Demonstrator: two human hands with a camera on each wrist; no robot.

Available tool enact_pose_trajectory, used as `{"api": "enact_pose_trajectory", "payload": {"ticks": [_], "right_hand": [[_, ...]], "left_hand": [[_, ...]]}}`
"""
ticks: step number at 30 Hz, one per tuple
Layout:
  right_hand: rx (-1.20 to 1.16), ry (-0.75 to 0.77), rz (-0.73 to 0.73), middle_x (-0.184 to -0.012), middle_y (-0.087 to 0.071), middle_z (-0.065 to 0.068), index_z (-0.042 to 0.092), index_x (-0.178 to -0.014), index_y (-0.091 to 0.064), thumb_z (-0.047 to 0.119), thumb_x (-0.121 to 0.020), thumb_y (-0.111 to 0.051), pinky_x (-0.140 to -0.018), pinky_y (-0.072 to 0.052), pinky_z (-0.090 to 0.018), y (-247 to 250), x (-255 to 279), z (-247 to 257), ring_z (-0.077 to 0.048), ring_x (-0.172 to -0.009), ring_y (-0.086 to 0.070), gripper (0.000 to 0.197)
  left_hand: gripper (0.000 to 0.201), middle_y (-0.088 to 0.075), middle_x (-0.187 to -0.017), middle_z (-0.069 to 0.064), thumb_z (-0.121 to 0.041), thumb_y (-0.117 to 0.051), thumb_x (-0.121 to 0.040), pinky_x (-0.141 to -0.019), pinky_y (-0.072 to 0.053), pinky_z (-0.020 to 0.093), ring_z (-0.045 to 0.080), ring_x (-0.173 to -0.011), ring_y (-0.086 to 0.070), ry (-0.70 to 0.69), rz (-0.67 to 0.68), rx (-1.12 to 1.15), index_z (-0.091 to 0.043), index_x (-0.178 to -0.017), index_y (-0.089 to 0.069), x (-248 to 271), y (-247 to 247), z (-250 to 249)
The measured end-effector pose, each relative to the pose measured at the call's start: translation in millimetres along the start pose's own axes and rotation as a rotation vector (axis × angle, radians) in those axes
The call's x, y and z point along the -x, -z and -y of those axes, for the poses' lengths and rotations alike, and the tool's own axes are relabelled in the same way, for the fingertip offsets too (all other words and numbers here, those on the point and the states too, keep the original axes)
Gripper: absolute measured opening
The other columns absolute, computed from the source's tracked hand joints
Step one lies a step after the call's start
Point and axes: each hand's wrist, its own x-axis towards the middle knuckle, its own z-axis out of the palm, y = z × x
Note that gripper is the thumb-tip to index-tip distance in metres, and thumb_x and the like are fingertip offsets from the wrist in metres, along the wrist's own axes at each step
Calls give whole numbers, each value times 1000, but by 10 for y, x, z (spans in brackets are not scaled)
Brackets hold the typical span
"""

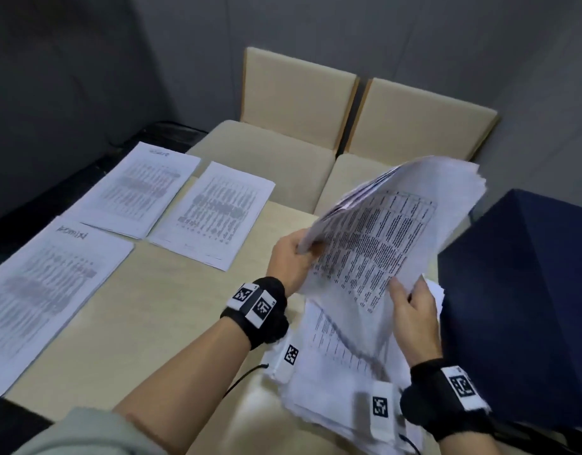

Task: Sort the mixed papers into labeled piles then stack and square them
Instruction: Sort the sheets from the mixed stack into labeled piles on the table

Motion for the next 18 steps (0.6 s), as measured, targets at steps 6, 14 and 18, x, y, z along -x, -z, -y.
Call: {"api": "enact_pose_trajectory", "payload": {"ticks": [6,14,18], "right_hand": [[-65,-31,138,-90,-65,-7,9,-106,-56,10,-100,-52,-65,-49,-10,-500,61,-8,1,-71,-63,7],[373,-307,214,-109,-65,-14,14,-110,-55,24,-96,-62,-87,-43,-39,-856,474,-678,-29,-98,-60,19],[503,-384,201,-104,-59,-10,10,-111,-55,22,-95,-64,-93,-37,-38,-930,703,-598,-26,-95,-52,22]], "left_hand": [[11,-61,-77,5,-20,-66,-93,-58,-50,32,19,-65,-55,177,-125,21,-14,-102,-64,227,1091,244],[19,-60,-74,3,-17,-64,-93,-46,-44,25,16,-55,-55,531,-124,-558,-12,-111,-60,1019,2840,1090],[30,-64,-90,1,-24,-63,-92,-64,-49,26,18,-73,-61,596,-102,-788,-7,-117,-59,1195,3245,1360]]}}
